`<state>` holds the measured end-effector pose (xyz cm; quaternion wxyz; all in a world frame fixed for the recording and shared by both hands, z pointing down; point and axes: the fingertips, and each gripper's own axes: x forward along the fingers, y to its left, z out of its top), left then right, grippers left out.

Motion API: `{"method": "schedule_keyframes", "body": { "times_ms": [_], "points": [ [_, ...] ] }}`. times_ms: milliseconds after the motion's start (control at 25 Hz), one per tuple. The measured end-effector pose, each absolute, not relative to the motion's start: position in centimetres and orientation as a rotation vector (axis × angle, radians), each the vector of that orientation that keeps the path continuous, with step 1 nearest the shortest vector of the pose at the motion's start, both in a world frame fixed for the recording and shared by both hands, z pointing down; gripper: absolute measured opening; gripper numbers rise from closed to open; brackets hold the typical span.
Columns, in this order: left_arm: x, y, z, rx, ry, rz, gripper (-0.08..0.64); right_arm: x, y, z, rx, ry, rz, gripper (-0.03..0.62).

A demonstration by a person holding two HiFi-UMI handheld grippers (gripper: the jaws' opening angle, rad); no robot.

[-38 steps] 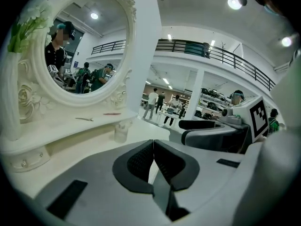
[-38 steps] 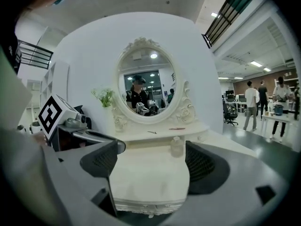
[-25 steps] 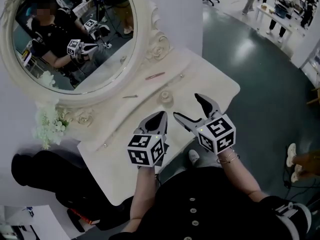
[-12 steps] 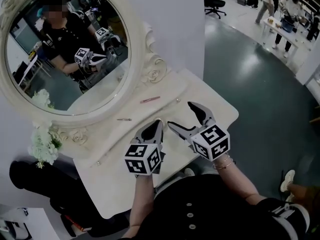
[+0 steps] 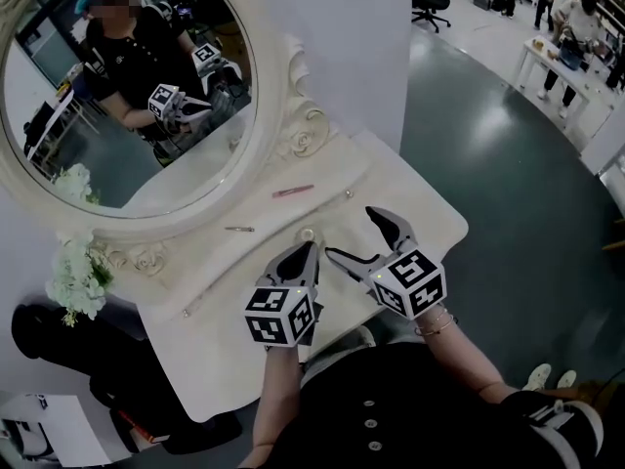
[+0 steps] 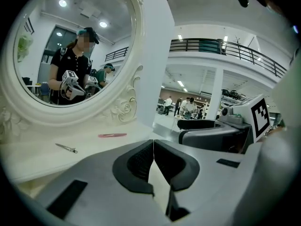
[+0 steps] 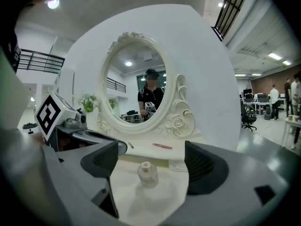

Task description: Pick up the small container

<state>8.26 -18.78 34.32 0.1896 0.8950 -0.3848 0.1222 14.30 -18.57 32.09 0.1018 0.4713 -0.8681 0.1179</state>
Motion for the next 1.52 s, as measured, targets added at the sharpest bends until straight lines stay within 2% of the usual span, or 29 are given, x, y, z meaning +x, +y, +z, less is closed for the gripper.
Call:
{"method": "schedule_keyframes", "body": {
  "times_ms": [400,840,1520],
  "points": [
    [6.4,-20.1,34.8,2.497,-1.056,0.336,0.012,12.0,-19.2,32.7,1.358,-2.540,0.369,0.427],
    [7.3,-21.1,34.7,2.518,-0.967,0.325,0.012,12.6,-20.0,33.1,1.410,-2.478,0.402,0.428],
    [4.4,-20.6,38.4,2.413,-0.980,0.308,0.012,10.7,-20.2,37.2,1.336,-2.438,0.536,0.434]
  ]
}}
